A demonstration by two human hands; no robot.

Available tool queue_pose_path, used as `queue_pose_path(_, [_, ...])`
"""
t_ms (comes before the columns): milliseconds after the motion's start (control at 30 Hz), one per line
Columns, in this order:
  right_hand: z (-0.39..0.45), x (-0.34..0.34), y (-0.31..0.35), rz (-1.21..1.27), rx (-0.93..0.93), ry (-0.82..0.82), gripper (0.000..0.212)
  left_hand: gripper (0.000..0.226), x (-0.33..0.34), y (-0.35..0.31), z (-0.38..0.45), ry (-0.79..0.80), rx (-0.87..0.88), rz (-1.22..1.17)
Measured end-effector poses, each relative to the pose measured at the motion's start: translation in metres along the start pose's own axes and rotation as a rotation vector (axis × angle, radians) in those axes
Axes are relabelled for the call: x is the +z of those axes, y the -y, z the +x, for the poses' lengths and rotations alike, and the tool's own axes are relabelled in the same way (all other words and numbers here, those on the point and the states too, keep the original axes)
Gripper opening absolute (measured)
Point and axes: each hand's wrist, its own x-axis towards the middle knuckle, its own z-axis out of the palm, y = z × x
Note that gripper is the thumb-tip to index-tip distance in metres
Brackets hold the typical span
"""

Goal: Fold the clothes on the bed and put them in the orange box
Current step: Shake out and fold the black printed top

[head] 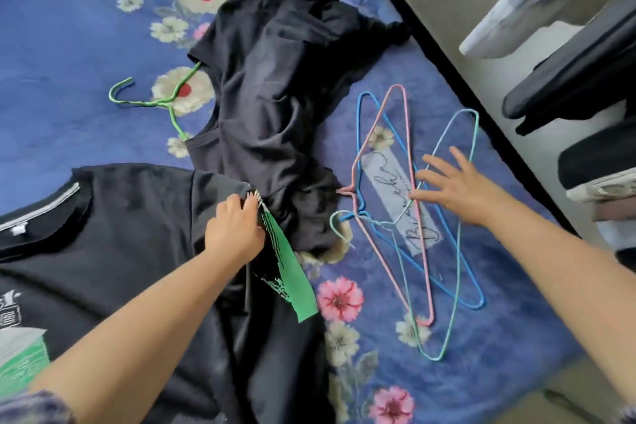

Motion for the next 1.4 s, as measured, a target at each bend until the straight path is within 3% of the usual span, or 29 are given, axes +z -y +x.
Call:
queue_pose_path(133, [0.025,-0.017,0.021,0.022,0.082,0.109,0.089,0.035,0.006,0.014,-0.002,-0.001,0.018,-0.01])
queue_pose_path(233, [0.053,-0.036,0.055,0.155,0.104,0.109,0.068,0.038,0.004,0.039,-0.004,-0.041,0.017,-0.064])
queue_pose_path(367, [0.098,-0.074,0.121,0.389,-0.133,-0.284,0.032,0.036,-0.003,0.083,-0.014,-0.159,-0.112,-0.187])
queue_pose_path(433, [0.124,-0.11,0.158,0.507,-0.233,-0.379,0.031,0.036,-0.002,0.118,-0.022,-0.207,-0.22,-0.257])
queue_pose_path(567, [0.18,-0.172,0.217,0.712,-0.209,-0.294,0.03,0.039,0.003,0.201,-0.041,-0.276,-0.438,-0.33])
queue_pose_path(700, [0.236,-0.221,0.269,0.848,-0.001,-0.124,0.043,0.044,0.002,0.299,-0.064,-0.291,-0.714,-0.379])
queue_pose_path(833, [0.281,-0.232,0.298,0.937,0.235,-0.035,0.068,0.07,0.007,0.389,-0.067,-0.289,-0.875,-0.47])
queue_pose_path(900, [0.298,-0.233,0.307,0.909,0.312,0.041,0.073,0.085,0.014,0.432,-0.061,-0.298,-0.909,-0.654])
queue_pose_path(967, [0.314,-0.23,0.313,0.881,0.39,0.059,0.06,0.084,0.025,0.466,-0.054,-0.3,-0.922,-0.859])
queue_pose_path(1067, [0.324,-0.237,0.315,0.885,0.499,-0.045,0.025,0.023,0.032,0.479,-0.042,-0.313,-0.913,-0.973])
queue_pose_path(1100, [0.326,-0.245,0.317,0.881,0.53,-0.124,0.023,0.018,0.029,0.482,-0.039,-0.352,-0.917,-0.996])
queue_pose_path(1167, [0.325,-0.27,0.318,0.886,0.599,-0.308,0.026,0.03,0.014,0.489,-0.04,-0.444,-0.926,-0.976])
queue_pose_path(1233, [0.328,-0.299,0.315,0.919,0.632,-0.449,0.026,0.027,-0.012,0.506,-0.045,-0.523,-0.921,-0.802])
queue_pose_path(1400, [0.366,-0.385,0.308,0.937,0.524,-0.598,0.029,0.026,-0.112,0.563,-0.04,-0.702,-0.834,-0.533])
